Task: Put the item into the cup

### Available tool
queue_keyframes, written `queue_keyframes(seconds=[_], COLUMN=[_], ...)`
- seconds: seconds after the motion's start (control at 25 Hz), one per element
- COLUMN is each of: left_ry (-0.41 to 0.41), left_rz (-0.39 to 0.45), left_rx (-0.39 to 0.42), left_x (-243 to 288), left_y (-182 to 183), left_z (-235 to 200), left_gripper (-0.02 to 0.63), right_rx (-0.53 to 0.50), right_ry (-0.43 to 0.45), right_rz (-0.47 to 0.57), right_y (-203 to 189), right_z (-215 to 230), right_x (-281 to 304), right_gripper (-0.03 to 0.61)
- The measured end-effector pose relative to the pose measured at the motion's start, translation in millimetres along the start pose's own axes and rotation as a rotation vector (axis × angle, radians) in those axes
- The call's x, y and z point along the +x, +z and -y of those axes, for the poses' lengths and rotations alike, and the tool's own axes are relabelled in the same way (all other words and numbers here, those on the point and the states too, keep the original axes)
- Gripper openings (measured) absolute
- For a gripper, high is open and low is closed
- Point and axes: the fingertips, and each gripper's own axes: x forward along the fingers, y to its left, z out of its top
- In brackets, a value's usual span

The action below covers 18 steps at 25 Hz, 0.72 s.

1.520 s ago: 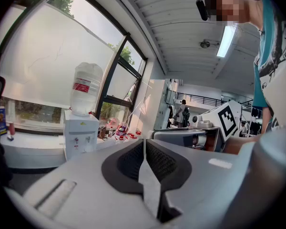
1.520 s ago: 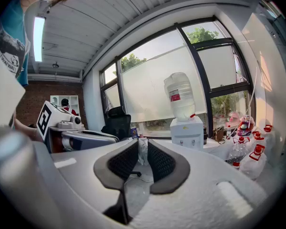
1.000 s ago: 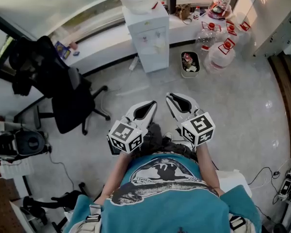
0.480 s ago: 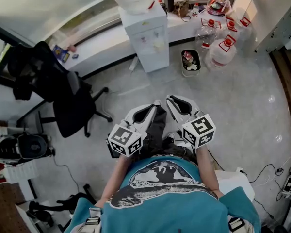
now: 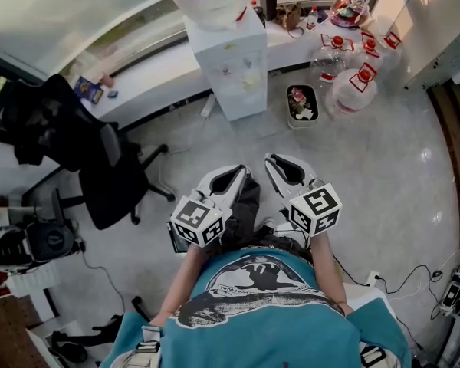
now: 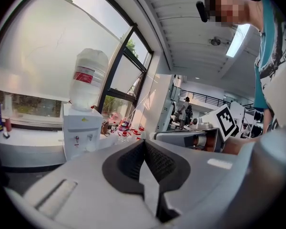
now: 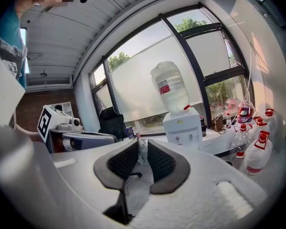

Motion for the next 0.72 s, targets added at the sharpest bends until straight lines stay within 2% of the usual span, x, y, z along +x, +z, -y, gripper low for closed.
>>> queue_keyframes(seconds=[0.28, 0.72], left_ry=[-0.034, -0.074], left_rz=[0.009, 0.000], left_rx=[0.004, -0.047], left_x=[47.4, 103.5], left_y=[41.0, 76.1], left_z=[-59.6, -143.4], left_gripper=[0.005, 0.005], right_rx=[0.010, 0.014], right_ry=[-0.035, -0.069], right_rz=[-0.016, -0.076], right_y=[32.7, 63.6], right_z=[42.9, 85.9], right_x=[52.7, 127.2], right_gripper=[0.061, 0.061])
